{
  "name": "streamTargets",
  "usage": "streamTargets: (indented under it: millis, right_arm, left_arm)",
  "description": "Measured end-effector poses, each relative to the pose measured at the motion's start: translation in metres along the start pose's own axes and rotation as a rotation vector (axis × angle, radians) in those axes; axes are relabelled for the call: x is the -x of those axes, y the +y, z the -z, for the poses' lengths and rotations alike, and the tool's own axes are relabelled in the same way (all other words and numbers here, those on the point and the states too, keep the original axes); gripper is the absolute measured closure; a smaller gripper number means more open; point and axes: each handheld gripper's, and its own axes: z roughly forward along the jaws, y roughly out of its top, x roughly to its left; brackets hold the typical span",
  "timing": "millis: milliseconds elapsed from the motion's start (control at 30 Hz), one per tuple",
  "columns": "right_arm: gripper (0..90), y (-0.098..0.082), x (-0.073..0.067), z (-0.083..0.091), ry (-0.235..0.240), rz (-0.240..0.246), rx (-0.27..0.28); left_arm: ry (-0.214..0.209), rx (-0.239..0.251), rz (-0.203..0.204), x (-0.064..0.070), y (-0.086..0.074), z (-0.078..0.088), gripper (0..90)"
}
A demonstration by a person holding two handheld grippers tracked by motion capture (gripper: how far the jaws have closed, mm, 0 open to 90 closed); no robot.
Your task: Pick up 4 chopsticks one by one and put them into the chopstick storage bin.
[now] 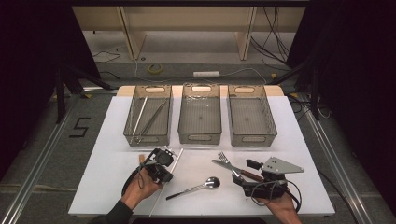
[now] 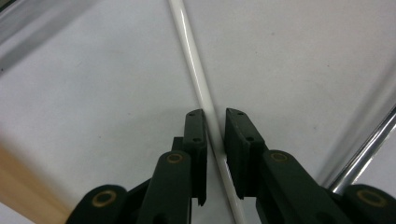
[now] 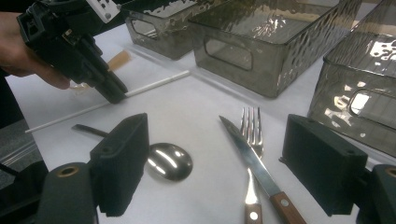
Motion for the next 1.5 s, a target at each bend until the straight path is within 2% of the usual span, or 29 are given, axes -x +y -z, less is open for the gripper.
streamTargets:
  millis: [433,667,833,1033,1133,1367,1500]
  right_arm:
    - [24.0,0.000,0.000,0.000,0.000,0.001,0.000]
    - [24.0,0.000,0.000,0.000,0.000,0.000,0.000]
    - [24.0,0.000,0.000,0.000,0.000,-0.002,0.007]
    - [24.0,0.000,0.001,0.001,-0.001,-0.002,0.008]
    - [24.0,0.000,0.001,0.001,-0.001,-0.003,0.008]
    - [24.0,0.000,0.001,0.001,-0.001,-0.003,0.008]
    - [24.0,0.000,0.001,0.001,0.000,-0.003,0.007]
  left_arm:
    - [-0.010,0.009,0.030,-0.002,-0.001,0.000,83.1]
    - [-0.011,0.011,0.015,-0.003,-0.001,0.000,84.1]
    - [-0.029,0.020,0.020,-0.005,-0.002,0.001,84.3]
    - [-0.040,0.043,-0.001,-0.006,-0.001,0.006,84.3]
    - [-0.043,0.073,0.005,-0.007,-0.001,0.012,84.4]
    - [-0.047,0.089,-0.011,-0.010,0.000,0.019,84.5]
    - [-0.048,0.114,-0.006,-0.013,-0.001,0.022,84.5]
